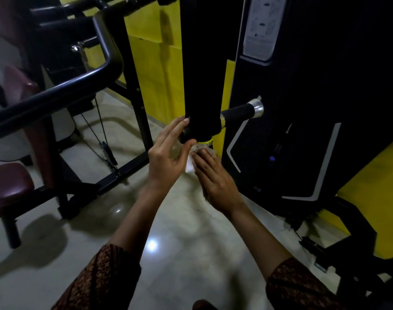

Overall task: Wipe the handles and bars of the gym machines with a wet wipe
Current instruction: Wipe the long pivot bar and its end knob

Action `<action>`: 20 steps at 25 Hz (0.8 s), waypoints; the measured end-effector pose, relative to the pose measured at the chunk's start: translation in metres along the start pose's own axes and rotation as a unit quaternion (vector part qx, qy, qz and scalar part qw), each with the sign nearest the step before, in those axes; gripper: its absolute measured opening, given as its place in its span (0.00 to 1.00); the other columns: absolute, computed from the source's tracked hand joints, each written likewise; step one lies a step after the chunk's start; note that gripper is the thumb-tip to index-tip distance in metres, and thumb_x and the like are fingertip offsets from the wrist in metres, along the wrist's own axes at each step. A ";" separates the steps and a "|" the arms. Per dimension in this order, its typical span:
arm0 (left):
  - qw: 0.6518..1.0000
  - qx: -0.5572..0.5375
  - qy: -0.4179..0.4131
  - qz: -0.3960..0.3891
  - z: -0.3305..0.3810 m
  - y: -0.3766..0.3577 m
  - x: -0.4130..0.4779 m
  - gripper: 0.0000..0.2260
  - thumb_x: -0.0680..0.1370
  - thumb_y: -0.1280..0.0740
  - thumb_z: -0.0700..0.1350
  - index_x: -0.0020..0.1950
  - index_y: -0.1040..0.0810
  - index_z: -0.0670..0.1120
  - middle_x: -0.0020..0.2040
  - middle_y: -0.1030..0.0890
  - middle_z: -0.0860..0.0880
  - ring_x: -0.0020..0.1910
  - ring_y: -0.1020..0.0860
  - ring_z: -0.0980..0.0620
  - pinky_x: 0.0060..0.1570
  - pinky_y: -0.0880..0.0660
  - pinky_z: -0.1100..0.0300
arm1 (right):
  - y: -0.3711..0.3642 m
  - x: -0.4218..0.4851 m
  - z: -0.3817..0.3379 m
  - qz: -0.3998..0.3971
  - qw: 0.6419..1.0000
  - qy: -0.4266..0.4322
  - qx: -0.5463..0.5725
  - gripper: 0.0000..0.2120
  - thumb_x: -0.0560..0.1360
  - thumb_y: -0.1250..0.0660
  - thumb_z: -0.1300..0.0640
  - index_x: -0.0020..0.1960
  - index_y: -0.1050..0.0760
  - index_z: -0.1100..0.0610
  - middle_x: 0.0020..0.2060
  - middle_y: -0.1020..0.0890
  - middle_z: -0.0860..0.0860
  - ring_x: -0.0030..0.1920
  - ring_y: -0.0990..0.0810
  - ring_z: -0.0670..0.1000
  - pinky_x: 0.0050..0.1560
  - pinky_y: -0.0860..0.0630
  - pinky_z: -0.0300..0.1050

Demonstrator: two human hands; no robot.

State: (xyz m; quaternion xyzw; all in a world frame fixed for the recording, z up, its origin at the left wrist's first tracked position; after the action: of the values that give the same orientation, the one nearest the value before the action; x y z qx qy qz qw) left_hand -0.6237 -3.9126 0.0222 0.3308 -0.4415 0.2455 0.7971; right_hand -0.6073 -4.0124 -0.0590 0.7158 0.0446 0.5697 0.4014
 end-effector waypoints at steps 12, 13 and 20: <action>1.000 -0.002 -0.003 -0.007 -0.003 -0.005 0.001 0.18 0.74 0.31 0.38 0.62 0.27 0.33 0.61 0.27 0.42 0.63 0.28 0.47 0.65 0.33 0.64 | -0.019 -0.133 0.012 -0.124 0.983 -0.114 0.076 0.19 0.82 0.49 0.60 0.72 0.39 0.56 0.70 0.34 0.50 0.73 0.42 0.46 0.66 0.31 0.46; 1.000 -0.001 -0.005 -0.002 -0.002 -0.004 0.000 0.18 0.74 0.31 0.38 0.61 0.27 0.33 0.61 0.26 0.41 0.62 0.28 0.47 0.65 0.33 0.64 | -0.003 -0.134 0.007 -0.072 0.989 -0.110 0.072 0.20 0.82 0.48 0.60 0.73 0.42 0.56 0.70 0.35 0.51 0.72 0.39 0.48 0.67 0.32 0.44; 1.000 -0.003 0.000 0.017 -0.001 -0.001 -0.002 0.17 0.74 0.31 0.38 0.61 0.27 0.33 0.61 0.27 0.42 0.63 0.29 0.51 0.65 0.34 0.66 | 0.036 -0.015 0.042 0.153 0.888 -0.344 0.265 0.23 0.79 0.45 0.52 0.68 0.35 0.66 0.67 0.30 0.58 0.68 0.33 0.51 0.67 0.36 0.34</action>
State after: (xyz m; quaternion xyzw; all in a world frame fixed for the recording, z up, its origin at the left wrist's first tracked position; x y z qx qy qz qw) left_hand -0.6234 -3.9122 0.0197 0.3205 -0.4477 0.2582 0.7939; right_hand -0.5908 -4.0669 -0.0495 0.9446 -0.0568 0.3091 0.0951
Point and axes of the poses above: each hand's wrist, its own x-axis towards the middle knuckle, its own y-axis out of the back of the hand, z = x × y, the point moved 9 cm from there along x, towards the middle knuckle
